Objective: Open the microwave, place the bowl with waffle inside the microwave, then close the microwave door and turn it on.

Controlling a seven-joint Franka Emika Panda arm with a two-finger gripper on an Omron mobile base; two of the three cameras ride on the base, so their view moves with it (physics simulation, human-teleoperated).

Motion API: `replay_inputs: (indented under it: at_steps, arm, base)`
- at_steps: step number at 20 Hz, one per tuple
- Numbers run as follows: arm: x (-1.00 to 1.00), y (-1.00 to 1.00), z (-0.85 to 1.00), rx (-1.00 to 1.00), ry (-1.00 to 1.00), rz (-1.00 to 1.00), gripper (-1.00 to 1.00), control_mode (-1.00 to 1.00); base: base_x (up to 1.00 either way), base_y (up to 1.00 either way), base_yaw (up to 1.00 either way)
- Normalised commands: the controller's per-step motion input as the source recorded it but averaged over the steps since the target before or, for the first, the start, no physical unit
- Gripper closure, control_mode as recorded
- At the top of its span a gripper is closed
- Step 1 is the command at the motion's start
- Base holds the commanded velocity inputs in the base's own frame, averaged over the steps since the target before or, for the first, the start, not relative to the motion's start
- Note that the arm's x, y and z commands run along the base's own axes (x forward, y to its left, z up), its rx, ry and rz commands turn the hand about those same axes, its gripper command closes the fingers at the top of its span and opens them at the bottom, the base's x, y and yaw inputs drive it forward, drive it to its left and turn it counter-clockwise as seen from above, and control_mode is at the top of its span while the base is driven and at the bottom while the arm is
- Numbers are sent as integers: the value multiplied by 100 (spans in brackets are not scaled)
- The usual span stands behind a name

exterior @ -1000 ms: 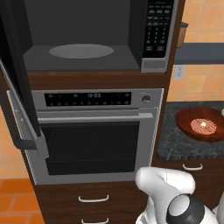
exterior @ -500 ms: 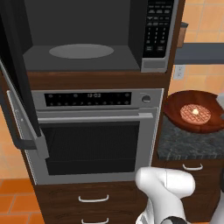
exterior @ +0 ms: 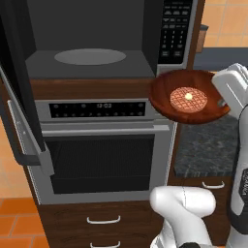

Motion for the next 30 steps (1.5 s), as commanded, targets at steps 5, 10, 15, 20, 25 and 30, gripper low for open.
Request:
replay_inputs:
  at_steps: [5,10,15,20,25,30]
  arm:
    - [46,100,7,0,-17,-12,100,-100]
    - [76,98,19,0,-15,-16,100,-100]
    - [89,83,57,6,-1,-12,100,-100]
    - [99,60,54,5,15,-4,100,-100]
    - [100,10,-2,1,16,-8,100,-100]
    - [100,0,-10,8,1,-7,100,-100]
  base:
    - [0,0,0]
    - [0,0,0]
    - [0,0,0]
    - [0,0,0]
    - [0,0,0]
    - [0,0,0]
